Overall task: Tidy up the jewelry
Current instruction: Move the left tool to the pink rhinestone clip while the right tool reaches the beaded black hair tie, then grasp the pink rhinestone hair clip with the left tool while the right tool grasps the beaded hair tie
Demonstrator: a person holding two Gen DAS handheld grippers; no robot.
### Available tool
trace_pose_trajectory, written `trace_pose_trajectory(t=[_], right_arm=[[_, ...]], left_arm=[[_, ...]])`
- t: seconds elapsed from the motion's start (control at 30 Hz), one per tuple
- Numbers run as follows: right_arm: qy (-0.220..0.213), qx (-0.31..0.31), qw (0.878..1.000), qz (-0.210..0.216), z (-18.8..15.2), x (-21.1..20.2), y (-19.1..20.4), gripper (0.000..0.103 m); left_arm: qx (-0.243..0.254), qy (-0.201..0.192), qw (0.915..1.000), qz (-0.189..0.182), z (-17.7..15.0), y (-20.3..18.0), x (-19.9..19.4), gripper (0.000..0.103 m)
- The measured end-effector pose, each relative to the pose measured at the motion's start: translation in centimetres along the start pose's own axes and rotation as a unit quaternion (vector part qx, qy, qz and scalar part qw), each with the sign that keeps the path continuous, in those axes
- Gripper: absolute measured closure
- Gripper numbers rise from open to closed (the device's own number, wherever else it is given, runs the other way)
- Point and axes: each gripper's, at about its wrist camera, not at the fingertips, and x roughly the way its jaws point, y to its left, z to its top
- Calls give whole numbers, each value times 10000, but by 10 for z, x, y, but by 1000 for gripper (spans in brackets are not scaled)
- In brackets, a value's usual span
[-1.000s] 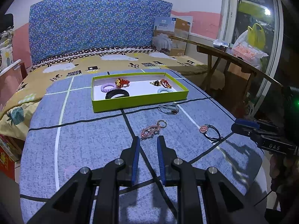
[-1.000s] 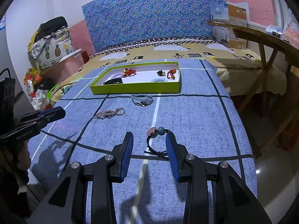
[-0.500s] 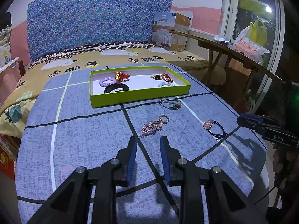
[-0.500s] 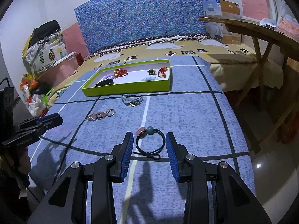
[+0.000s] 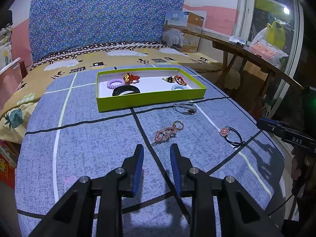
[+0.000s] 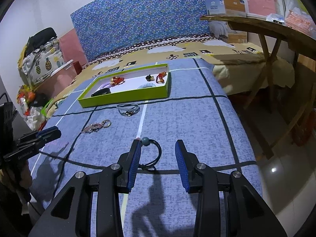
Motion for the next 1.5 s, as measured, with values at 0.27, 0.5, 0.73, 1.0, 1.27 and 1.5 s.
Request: trace_pose_trajectory(t=[0.27,0.5,0.73,1.0,1.27,1.5], right_arm=[[132,-70,9998,125,-3,10,6,66],[266,-195,9993,186,-5,23,10,66],[458,-304,9984,121,-3,43,10,66],[706,-541,9960,-75,-3,64,12,66],[715,-842,9933,-337,-2,68,20,100],[673,-778,9943,-286,-5,64,21,102]], left_arm=[[44,83,9999,-40,0,1,7,72],[271,189,9994,-78,9,-5,24,69],[669,430,9968,-84,20,-15,53,69],[976,838,9917,39,20,-25,81,69],[1051,865,9906,145,19,-29,83,79],[899,812,9926,102,17,-28,76,82]])
